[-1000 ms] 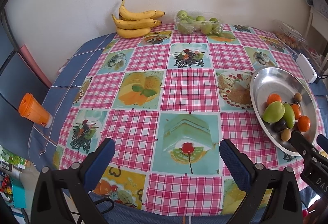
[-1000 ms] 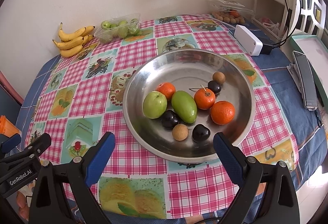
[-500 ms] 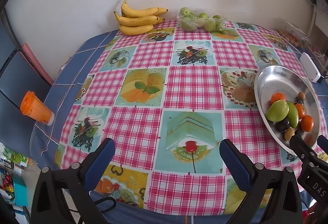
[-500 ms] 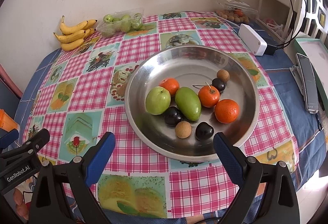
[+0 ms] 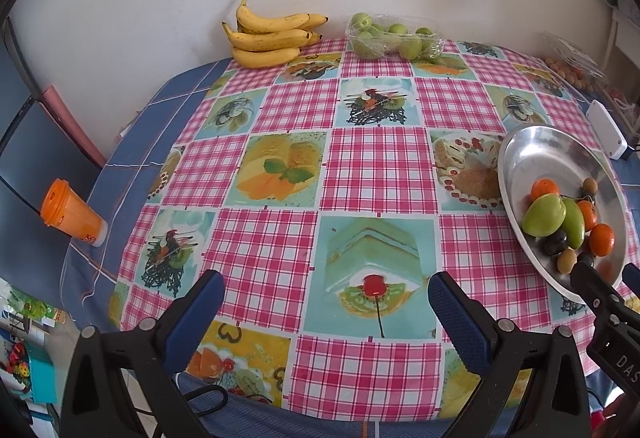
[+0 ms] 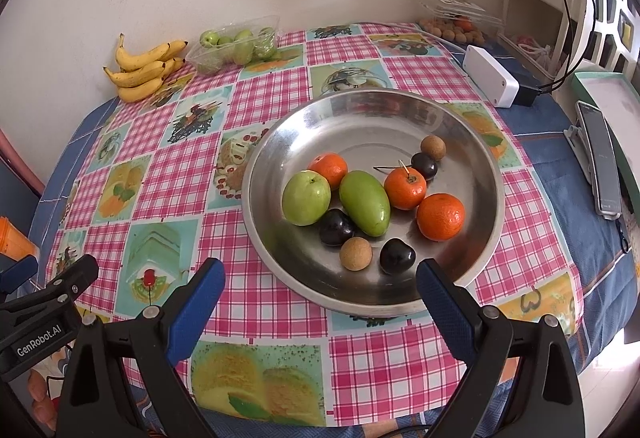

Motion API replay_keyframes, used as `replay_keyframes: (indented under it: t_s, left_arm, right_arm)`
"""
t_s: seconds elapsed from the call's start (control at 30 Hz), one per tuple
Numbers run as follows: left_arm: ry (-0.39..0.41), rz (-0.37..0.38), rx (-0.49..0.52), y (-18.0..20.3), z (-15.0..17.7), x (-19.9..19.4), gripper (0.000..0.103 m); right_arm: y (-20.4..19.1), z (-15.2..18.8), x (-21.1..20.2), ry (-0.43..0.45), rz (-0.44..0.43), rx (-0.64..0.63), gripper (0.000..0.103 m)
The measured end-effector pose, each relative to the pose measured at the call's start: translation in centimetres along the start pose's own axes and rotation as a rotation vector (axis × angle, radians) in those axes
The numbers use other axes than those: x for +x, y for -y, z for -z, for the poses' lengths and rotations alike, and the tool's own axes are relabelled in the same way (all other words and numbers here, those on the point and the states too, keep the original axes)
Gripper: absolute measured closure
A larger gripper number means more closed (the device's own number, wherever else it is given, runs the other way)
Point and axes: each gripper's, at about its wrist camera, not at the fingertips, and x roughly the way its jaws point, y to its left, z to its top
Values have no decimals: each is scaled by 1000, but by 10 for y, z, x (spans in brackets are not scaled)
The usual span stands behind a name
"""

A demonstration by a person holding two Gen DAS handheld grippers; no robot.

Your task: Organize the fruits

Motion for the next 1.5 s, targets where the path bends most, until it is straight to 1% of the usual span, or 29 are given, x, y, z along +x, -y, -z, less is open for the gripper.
replay_keyframes:
  t_s: [0.23,1.1,1.27,1.4,1.5]
  left_arm:
    - [-8,-11,-1,0,0,2,0]
    - [-46,-12,-10,-1,1,10,0]
    - [-46,-11,-9,0,1,10,0]
    - [-24,-10,-11,-1,1,6,0]
    - [-23,-8,-12,-1,1,6,0]
  right_arm:
    - [1,0,-1,-1,-1,10,7]
    - [2,0,2,-15,4,8,7]
    - [2,1,3,-19,6,10,7]
    - [2,1,3,-19,5,9,7]
    - [2,1,3,-19,6,9,7]
